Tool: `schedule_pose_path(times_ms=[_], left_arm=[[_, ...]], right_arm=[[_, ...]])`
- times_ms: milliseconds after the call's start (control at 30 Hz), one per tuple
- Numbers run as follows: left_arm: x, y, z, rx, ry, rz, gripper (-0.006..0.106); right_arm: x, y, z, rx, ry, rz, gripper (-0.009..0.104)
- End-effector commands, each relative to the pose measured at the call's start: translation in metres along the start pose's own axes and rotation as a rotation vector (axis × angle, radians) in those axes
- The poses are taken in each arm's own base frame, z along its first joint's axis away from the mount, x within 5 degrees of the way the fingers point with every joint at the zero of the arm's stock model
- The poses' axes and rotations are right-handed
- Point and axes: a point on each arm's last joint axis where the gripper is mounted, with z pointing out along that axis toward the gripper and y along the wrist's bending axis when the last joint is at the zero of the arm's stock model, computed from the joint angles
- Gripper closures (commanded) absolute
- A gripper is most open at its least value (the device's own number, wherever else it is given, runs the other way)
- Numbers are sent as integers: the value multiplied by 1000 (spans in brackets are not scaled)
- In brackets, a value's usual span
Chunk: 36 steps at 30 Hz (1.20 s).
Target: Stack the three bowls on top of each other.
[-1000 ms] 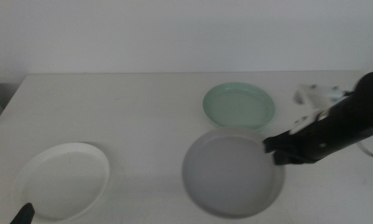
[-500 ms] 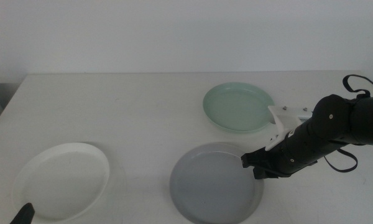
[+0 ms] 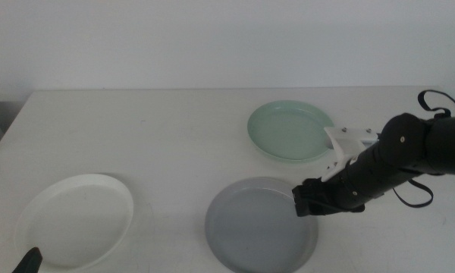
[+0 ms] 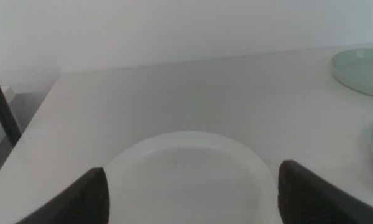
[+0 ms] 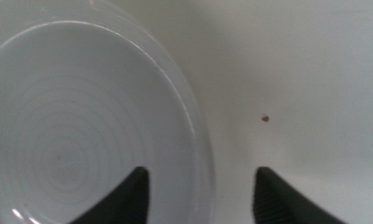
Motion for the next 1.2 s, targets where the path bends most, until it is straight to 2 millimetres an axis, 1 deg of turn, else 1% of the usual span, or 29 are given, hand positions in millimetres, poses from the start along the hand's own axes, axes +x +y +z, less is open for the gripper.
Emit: schedule_pose_path(times_ms=[0, 67, 167, 233, 333, 467, 633, 733, 800, 867, 1000, 1167], left_arm=[[-9, 1, -2, -14, -92, -25, 7], [-9, 1, -2, -14, -92, -25, 7], [-9, 1, -2, -14, -92, -25, 7], [-9, 1, -2, -14, -92, -25, 7], [-9, 1, -2, -14, -92, -25, 7], [-9, 1, -2, -14, -92, -25, 7], [-9, 1, -2, -14, -92, -25, 7], [-9, 1, -2, -14, -92, -25, 7], [-9, 1, -2, -14, -92, -25, 7], [-9, 1, -2, -14, -92, -25, 7], [-9, 1, -2, -14, -92, -25, 7], [-9, 1, -2, -14, -92, -25, 7]], right_arm=[[-17, 11, -23, -30, -86, -33, 42], [-24, 15, -30, -41, -71, -58, 39], [-41, 23, -45, -55, -75, -85, 39], [-56, 27, -59, -51, -100, -95, 39], [-80, 28, -85, -15, -163, -98, 39], [-108, 19, -121, 69, -258, -84, 39], [-138, 2, -167, 153, -398, -71, 39], [-153, -13, -179, 176, -423, -39, 39], [-161, -21, -178, 188, -407, -19, 39], [-170, -29, -171, 204, -379, -6, 39], [-185, -40, -142, 235, -330, 5, 39], [-193, -52, -101, 228, -265, 35, 39]])
